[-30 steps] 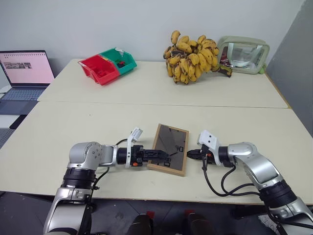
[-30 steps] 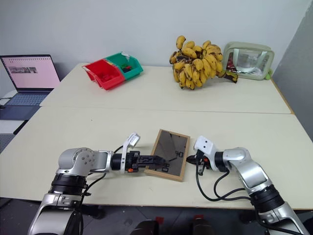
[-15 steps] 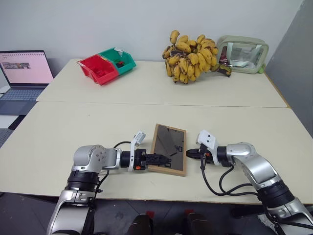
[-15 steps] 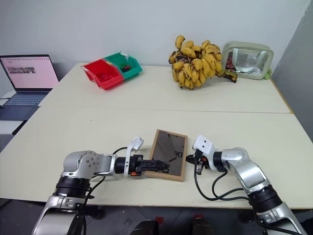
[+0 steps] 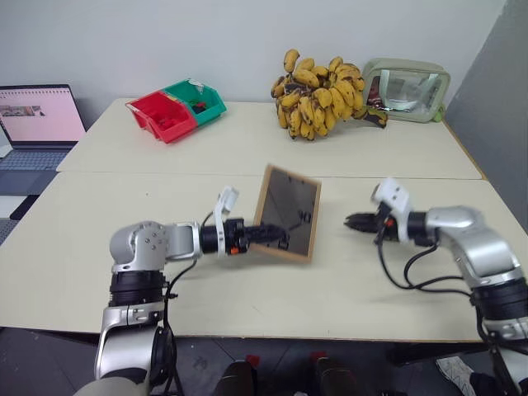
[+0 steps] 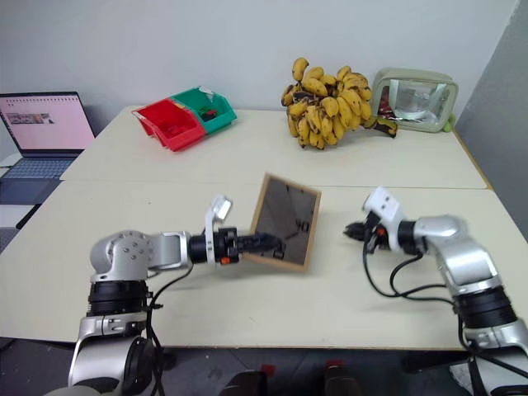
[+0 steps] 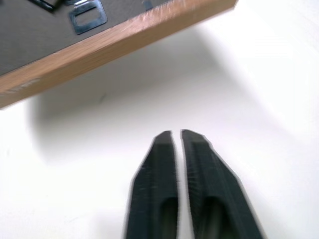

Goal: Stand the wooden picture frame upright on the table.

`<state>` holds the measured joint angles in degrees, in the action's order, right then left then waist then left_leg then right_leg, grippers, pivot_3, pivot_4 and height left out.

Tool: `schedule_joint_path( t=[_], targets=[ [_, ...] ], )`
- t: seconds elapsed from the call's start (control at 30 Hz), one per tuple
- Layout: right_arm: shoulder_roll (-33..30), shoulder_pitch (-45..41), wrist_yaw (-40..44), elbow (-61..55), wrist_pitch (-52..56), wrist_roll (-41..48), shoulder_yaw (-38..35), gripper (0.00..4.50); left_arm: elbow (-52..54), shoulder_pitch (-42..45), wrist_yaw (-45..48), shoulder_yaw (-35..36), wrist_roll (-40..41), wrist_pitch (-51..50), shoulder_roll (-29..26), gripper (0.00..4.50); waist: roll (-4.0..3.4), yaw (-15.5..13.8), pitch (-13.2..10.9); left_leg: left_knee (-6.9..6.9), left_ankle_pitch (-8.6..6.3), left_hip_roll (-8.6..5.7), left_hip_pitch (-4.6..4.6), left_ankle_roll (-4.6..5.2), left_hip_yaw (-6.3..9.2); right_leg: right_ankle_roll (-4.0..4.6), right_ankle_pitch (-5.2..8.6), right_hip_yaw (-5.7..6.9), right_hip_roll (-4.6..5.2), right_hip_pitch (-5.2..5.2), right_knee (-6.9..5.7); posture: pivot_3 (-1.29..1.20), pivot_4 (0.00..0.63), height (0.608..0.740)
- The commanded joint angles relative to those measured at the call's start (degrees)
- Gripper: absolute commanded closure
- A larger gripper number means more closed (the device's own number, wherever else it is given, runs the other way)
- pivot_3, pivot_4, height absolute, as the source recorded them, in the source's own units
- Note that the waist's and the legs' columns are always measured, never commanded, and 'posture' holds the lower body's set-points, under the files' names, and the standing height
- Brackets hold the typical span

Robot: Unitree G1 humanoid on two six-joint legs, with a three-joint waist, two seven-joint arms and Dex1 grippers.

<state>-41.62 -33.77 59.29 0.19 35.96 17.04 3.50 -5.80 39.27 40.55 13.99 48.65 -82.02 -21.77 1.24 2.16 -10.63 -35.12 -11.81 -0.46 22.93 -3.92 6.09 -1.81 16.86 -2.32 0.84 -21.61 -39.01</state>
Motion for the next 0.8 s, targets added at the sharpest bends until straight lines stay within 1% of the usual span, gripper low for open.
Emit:
schedule_joint_path(
  t=[0.03,0.1,0.13,0.17,0.2,0.23,0.27,0.33,0.4,0.5,0.67,0.8],
  targets=[
    [0.4,-5.4,1.1,-2.5,8.9,8.2,-5.2,3.13,3.0,2.7,-0.9,3.4,1.0,4.9,-1.0,3.24,0.0,0.2,0.0,0.01,0.0,0.0,-0.01,0.0,0.0,0.0,0.0,0.0,0.0,0.0,0.0,0.0,0.15,0.74],
    [2.5,-9.1,0.0,-2.2,12.5,11.5,-6.6,2.7,3.1,3.7,-2.1,4.1,0.2,7.8,-0.6,3.24,0.0,0.2,0.0,0.05,0.0,0.04,-0.01,-0.01,0.0,0.01,0.0,-0.01,0.02,-0.02,0.02,0.0,0.15,0.74],
    [3.5,-10.6,-0.6,-1.9,13.8,12.7,-7.1,2.58,3.3,3.9,-2.4,4.1,-0.1,9.1,-0.6,3.24,0.01,0.3,0.0,0.05,0.0,0.04,-0.01,-0.01,0.0,0.01,0.0,-0.01,0.03,-0.02,0.02,0.0,0.15,0.74],
    [5.0,-12.6,-1.3,-1.3,15.0,14.0,-7.3,2.24,3.7,4.3,-3.0,3.9,-0.5,10.6,-0.3,3.24,0.01,0.4,0.0,0.05,0.0,0.05,0.04,-0.01,-0.02,0.02,-0.01,-0.03,0.1,-0.1,0.01,0.0,0.15,0.74],
    [6.5,-14.4,-2.0,-0.7,15.5,14.4,-7.2,2.03,4.1,4.6,-3.5,3.8,-0.6,11.7,0.0,3.24,0.01,0.4,0.0,0.05,0.01,0.05,0.07,-0.01,-0.04,0.02,-0.01,-0.06,0.12,-0.15,-0.01,0.0,0.15,0.74],
    [7.5,-15.7,-2.6,-0.2,15.8,14.7,-6.9,1.9,4.5,4.7,-3.8,3.4,-0.8,12.5,0.1,3.24,0.01,0.5,0.0,0.04,0.01,0.05,0.07,-0.01,-0.05,0.02,-0.01,-0.06,0.13,-0.15,-0.03,0.0,0.15,0.74],
    [8.5,-16.8,-2.8,0.1,16.1,15.1,-6.7,1.58,5.2,4.4,-3.5,2.4,-1.4,13.7,-0.2,3.24,0.01,0.3,0.0,0.05,0.01,0.05,0.08,-0.01,-0.03,0.02,-0.01,-0.05,0.13,-0.16,-0.03,0.0,0.15,0.74],
    [10.4,-18.9,-3.4,1.0,16.2,15.5,-6.0,1.11,6.1,3.8,-3.4,0.6,-2.7,15.8,-0.6,3.24,0.01,0.2,0.0,0.04,0.0,0.03,0.11,-0.01,0.0,0.02,-0.01,-0.01,0.14,-0.16,0.02,0.0,0.15,0.74],
    [13.0,-21.2,-4.2,2.6,16.3,15.9,-5.5,0.75,6.7,3.5,-3.8,0.1,-2.7,16.7,-0.3,3.24,0.01,0.0,0.0,0.05,0.0,-0.02,0.13,-0.01,-0.03,0.02,0.0,-0.02,0.15,-0.16,0.05,0.0,0.15,0.74],
    [15.9,-23.2,-4.6,5.8,12.7,13.4,-2.9,0.08,7.5,3.4,-3.9,0.0,-2.1,17.0,0.0,3.24,0.01,0.0,0.0,0.05,0.0,-0.04,0.15,-0.01,-0.04,0.01,0.0,-0.03,0.15,-0.19,0.04,0.0,0.15,0.74],
    [20.6,-26.6,-7.4,14.2,4.7,7.5,0.4,0.03,8.7,3.0,-3.8,0.1,-1.3,16.5,-0.3,3.24,0.01,0.1,0.0,0.05,0.0,-0.02,0.18,0.0,-0.06,0.01,-0.01,-0.04,0.15,-0.27,-0.01,0.0,0.15,0.74],
    [22.4,-27.9,-7.4,17.2,2.1,6.1,1.1,0.03,9.7,2.4,-4.0,0.0,-0.8,16.4,-0.4,3.24,0.01,0.3,0.0,0.05,0.0,0.0,0.31,-0.01,-0.05,0.02,-0.01,-0.03,0.14,-0.44,-0.05,0.0,0.15,0.74]
  ],
)
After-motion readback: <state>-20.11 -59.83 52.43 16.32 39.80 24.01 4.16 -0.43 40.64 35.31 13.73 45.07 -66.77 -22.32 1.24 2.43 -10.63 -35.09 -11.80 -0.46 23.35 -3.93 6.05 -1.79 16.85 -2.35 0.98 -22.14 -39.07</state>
